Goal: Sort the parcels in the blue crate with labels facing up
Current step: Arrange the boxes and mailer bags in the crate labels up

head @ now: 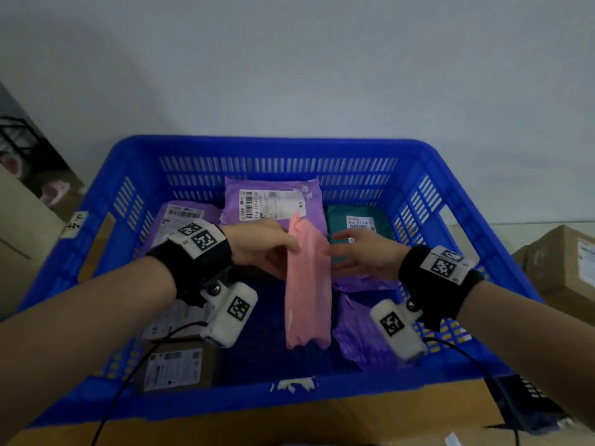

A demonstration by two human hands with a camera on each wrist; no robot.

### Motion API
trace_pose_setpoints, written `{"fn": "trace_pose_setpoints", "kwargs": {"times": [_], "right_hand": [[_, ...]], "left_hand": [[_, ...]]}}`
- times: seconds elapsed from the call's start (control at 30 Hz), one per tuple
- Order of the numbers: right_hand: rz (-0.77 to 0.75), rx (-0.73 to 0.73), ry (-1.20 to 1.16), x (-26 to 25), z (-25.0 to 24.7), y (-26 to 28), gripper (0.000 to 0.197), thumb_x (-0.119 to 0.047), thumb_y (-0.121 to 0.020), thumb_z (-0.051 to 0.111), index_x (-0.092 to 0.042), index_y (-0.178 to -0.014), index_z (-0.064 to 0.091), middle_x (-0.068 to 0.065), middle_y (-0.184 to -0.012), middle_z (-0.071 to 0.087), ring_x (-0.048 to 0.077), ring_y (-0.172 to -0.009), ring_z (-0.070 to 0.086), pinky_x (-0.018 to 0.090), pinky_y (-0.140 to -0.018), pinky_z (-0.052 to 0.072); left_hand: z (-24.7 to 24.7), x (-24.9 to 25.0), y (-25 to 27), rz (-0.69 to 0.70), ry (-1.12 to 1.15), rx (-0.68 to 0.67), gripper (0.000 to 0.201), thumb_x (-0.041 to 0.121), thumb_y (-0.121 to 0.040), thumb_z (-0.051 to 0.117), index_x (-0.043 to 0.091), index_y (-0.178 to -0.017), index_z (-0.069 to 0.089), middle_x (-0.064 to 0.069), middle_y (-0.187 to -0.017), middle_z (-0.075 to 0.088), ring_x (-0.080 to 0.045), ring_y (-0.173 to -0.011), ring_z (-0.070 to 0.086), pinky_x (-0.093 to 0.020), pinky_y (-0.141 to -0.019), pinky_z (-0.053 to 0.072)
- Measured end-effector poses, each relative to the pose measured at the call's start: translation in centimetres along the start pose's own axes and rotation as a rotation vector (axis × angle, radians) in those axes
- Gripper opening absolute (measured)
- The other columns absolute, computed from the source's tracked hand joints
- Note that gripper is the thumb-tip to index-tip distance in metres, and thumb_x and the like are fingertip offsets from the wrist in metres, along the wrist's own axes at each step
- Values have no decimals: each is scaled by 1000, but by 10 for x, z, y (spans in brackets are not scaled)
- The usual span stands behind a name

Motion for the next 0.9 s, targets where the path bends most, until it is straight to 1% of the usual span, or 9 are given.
{"fn": "trace_pose_setpoints", "kwargs": {"times": [0.1, 0.17, 0.27, 0.37, 0.5, 0.57, 0.73, 0.83, 0.9], "right_hand": [[-40, 8, -11, -16, 3, 14, 8, -15, -89, 62, -11, -87, 55, 4, -80, 63, 25, -72, 59, 44, -91, 50], [-49, 0, 24, -22, 4, 20, 17, -21, -89, 64, -8, -97, 57, 8, -89, 64, 29, -82, 60, 48, -93, 49], [-66, -4, 54, -30, 4, 25, 41, -31, -88, 64, -1, -114, 55, 14, -105, 59, 32, -92, 57, 51, -97, 48], [-72, -31, 10, -39, 4, 30, 56, -37, -87, 63, 4, -123, 52, 17, -107, 56, 33, -94, 58, 47, -89, 54], [-110, -68, -6, -57, 5, 37, 53, -46, -88, 59, -4, -120, 60, 12, -104, 63, 30, -94, 61, 42, -84, 55], [-140, -63, -11, -65, 5, 38, 54, -47, -88, 58, -4, -121, 61, 11, -105, 62, 28, -93, 59, 40, -83, 54], [-207, -29, 7, -78, 1, 36, 52, -54, -85, 58, -13, -116, 67, 14, -118, 65, 29, -101, 65, 38, -85, 56], [-243, -25, -33, -82, -2, 34, 49, -50, -86, 60, -11, -115, 66, 21, -125, 60, 37, -109, 61, 44, -92, 53], [-281, -4, -67, -86, -5, 31, 44, -36, -87, 63, -6, -120, 61, 24, -127, 56, 41, -110, 59, 50, -95, 51]], "left_hand": [[-3, 16, 12, 55, 48, 16, 34, 5, -90, 51, -7, -122, 53, -21, -105, 61, -25, -84, 65, -34, -63, 58], [-1, 22, 19, 70, 51, 5, 34, 6, -90, 51, -3, -123, 54, -21, -113, 64, -26, -89, 66, -35, -67, 58], [-1, 27, 23, 84, 31, -5, 35, 8, -90, 51, -1, -124, 54, -23, -123, 60, -31, -98, 64, -38, -73, 57], [-4, 35, 26, 123, 38, 10, 36, 11, -90, 53, 3, -126, 52, -20, -123, 60, -35, -107, 62, -44, -80, 56], [-8, 49, 30, 206, 78, 76, 29, 10, -91, 52, 4, -118, 57, -21, -120, 61, -32, -98, 63, -40, -72, 55], [-8, 56, 34, 246, 112, 85, 20, 10, -92, 50, 7, -107, 64, -19, -113, 65, -30, -95, 63, -42, -77, 55], [-9, 63, 35, 295, 187, 53, 35, 44, -90, 53, 11, -93, 67, -12, -101, 66, -27, -90, 64, -38, -76, 54], [-14, 66, 31, 330, 185, 113, 25, 35, -91, 54, 12, -96, 63, -8, -105, 66, -28, -91, 64, -39, -75, 53], [-16, 68, 29, 361, 185, 156, 15, 24, -93, 54, 12, -97, 62, -7, -110, 65, -27, -93, 63, -38, -72, 53]]}}
Point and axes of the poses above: each hand's wrist, its own y-axis away from the middle knuckle, its own z-axis out of the palm, x = y × z, the point moved 6 cm from there along -y, towards the middle knuckle
